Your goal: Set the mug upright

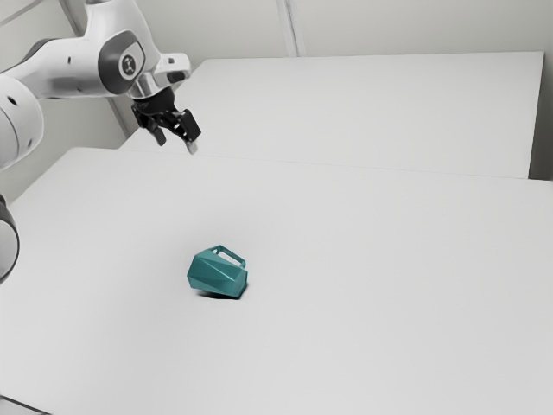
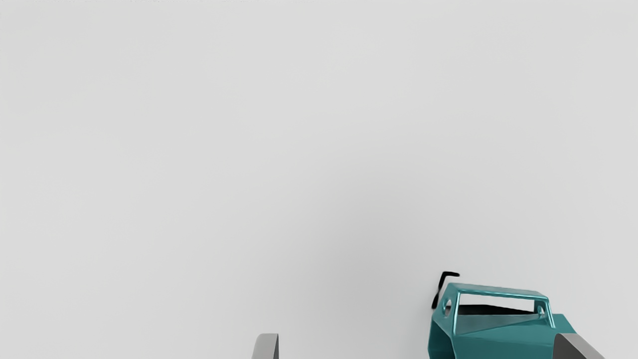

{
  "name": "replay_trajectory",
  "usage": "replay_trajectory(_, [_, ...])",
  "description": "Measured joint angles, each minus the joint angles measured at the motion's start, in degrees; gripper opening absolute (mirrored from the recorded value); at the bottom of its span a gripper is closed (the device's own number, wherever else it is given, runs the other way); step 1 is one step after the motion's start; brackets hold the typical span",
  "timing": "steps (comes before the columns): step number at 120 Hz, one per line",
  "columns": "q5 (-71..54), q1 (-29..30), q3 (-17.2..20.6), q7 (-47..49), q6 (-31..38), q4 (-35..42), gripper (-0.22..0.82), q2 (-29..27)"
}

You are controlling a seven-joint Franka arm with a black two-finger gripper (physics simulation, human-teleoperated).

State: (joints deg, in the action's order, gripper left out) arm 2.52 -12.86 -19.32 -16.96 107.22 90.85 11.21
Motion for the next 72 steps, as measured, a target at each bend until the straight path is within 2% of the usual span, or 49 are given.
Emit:
replay_trajectory(8, [0.21,-0.01,0.26,-0.22,0.28,1.66,0.6,-1.74])
replay_trajectory(20, [0.83,-0.39,1.91,0.15,0.39,7.01,0.6,-7.48])
replay_trajectory(28, [4.43,-1.97,0.39,0.58,0.26,10.85,0.6,-9.69])
replay_trajectory(35, [8.59,-3.63,-2.04,0.78,0.52,13.75,0.6,-9.84])
replay_trajectory(42, [12.46,-3.29,-2.86,0.86,0.82,16.54,0.6,-9.73])
replay_trajectory(56, [17.55,4.9,1.83,0.98,1.3,22.78,0.6,-9.83])
replay_trajectory(65, [19.21,13.28,7.38,0.8,1.51,24.72,0.6,-8.92])
replay_trajectory(72, [20.53,17.55,9.51,0.39,1.63,25.88,0.6,-7.42])
